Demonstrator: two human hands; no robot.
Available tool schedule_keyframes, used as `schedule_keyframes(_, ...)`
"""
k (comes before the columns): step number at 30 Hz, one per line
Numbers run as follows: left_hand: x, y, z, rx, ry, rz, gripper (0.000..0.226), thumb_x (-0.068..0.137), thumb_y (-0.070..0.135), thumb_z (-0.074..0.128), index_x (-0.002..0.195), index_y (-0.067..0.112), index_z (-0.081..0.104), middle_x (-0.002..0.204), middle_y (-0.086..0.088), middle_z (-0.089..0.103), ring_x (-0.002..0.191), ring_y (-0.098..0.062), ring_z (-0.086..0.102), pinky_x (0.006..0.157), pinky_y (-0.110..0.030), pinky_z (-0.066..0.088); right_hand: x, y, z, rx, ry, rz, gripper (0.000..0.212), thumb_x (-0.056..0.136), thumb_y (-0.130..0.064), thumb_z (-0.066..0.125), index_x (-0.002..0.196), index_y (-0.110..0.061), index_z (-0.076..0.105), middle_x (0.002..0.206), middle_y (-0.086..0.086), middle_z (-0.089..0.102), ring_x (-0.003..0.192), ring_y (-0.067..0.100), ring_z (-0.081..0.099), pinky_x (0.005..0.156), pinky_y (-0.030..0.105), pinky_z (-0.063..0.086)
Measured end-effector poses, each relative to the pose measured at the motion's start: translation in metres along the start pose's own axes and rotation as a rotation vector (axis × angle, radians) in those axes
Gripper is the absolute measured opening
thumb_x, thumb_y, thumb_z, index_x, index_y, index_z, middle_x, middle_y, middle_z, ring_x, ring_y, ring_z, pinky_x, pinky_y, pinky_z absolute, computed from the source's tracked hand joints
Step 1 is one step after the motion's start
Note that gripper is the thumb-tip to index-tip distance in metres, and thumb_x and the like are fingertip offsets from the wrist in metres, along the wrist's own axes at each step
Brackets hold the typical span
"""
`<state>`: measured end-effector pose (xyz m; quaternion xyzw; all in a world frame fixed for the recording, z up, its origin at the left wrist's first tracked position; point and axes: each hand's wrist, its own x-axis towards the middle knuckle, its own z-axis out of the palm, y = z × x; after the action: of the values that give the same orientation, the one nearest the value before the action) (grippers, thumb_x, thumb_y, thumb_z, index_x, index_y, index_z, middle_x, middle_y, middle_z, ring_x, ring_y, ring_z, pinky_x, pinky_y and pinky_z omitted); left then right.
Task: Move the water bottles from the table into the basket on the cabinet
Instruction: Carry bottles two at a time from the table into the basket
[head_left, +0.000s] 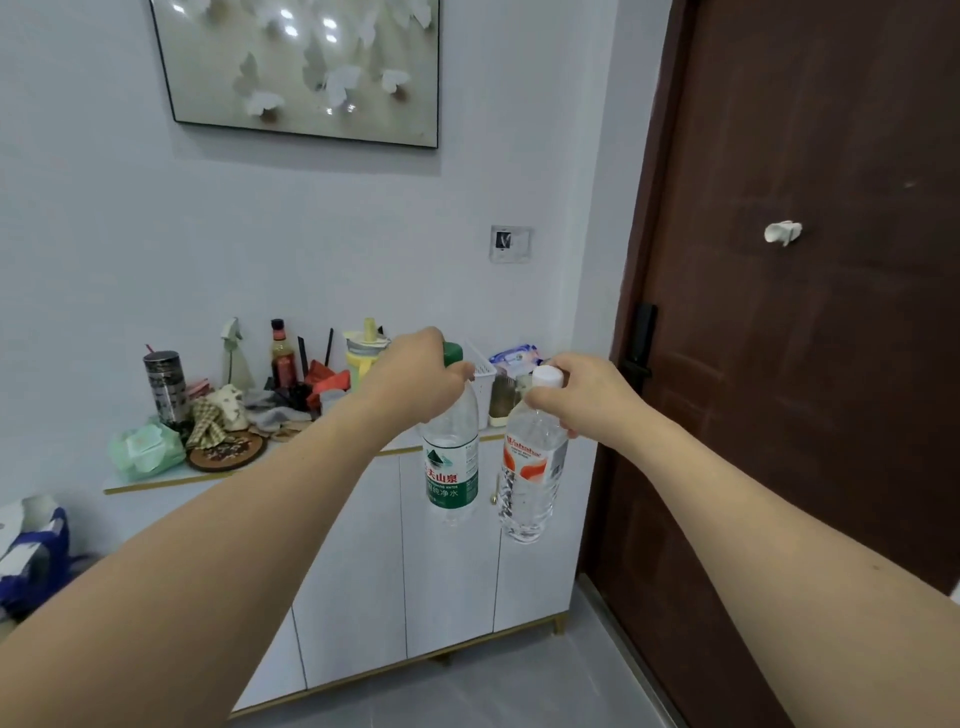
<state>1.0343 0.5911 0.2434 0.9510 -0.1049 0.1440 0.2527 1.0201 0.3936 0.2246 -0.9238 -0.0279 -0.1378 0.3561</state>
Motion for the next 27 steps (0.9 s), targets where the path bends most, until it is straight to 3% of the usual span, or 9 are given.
schedule_keyframes(3,0.050,-0.018,0.006,-0.013,0.008,0.008,0.034,0.095,0.043,0.053,0.105,0.011,0.053,0.097,-0.010,0.063,0.076,-0.027,0.067,0.072,-0.041,0.058,0.050,0.002,0.016,-0.009,0.050,0.037,0.022,0.060,-0.046,0.064,0.076,-0.032,0.061,0.081,-0.007,0.063,0.086,0.027,0.065,0.077,0.051,0.057)
schedule_keyframes(6,0.102,-0.036,0.009,-0.024,0.032,0.017,0.032,0.095,0.044,0.054,0.101,0.013,0.052,0.094,-0.007,0.062,0.069,-0.023,0.067,0.064,-0.035,0.056,0.097,-0.002,0.030,0.001,0.084,0.023,0.024,0.068,-0.040,0.067,0.084,-0.022,0.064,0.083,0.000,0.064,0.079,0.025,0.067,0.074,0.051,0.059)
schedule_keyframes(10,0.171,-0.058,0.009,-0.058,0.047,0.055,0.032,0.094,0.043,0.055,0.101,0.012,0.052,0.096,-0.009,0.063,0.078,-0.029,0.067,0.075,-0.042,0.057,0.163,-0.007,0.044,0.010,0.135,0.003,0.026,0.077,-0.030,0.068,0.095,-0.012,0.064,0.088,0.004,0.062,0.083,0.025,0.064,0.076,0.048,0.058)
schedule_keyframes(17,0.280,-0.084,0.022,-0.066,0.169,0.074,0.034,0.097,0.038,0.052,0.108,0.006,0.050,0.093,-0.009,0.056,0.082,-0.029,0.052,0.067,-0.033,0.037,0.270,-0.003,0.064,0.017,0.236,-0.011,0.023,0.078,-0.032,0.068,0.092,-0.013,0.064,0.084,0.003,0.064,0.078,0.025,0.064,0.074,0.049,0.057)
schedule_keyframes(24,0.386,-0.109,0.050,-0.041,0.233,0.038,0.037,0.097,0.039,0.052,0.112,0.004,0.050,0.100,-0.013,0.058,0.085,-0.030,0.051,0.070,-0.034,0.039,0.385,0.020,0.088,0.089,0.248,-0.058,0.022,0.079,-0.033,0.068,0.090,-0.015,0.062,0.083,-0.001,0.062,0.080,0.024,0.063,0.072,0.043,0.057)
schedule_keyframes(27,0.430,-0.119,0.063,-0.027,0.219,0.013,0.036,0.097,0.039,0.052,0.110,0.005,0.050,0.099,-0.012,0.059,0.084,-0.029,0.052,0.068,-0.034,0.038,0.434,0.034,0.100,0.145,0.234,-0.066,0.022,0.080,-0.033,0.068,0.092,-0.015,0.062,0.088,0.001,0.063,0.085,0.025,0.064,0.076,0.047,0.058)
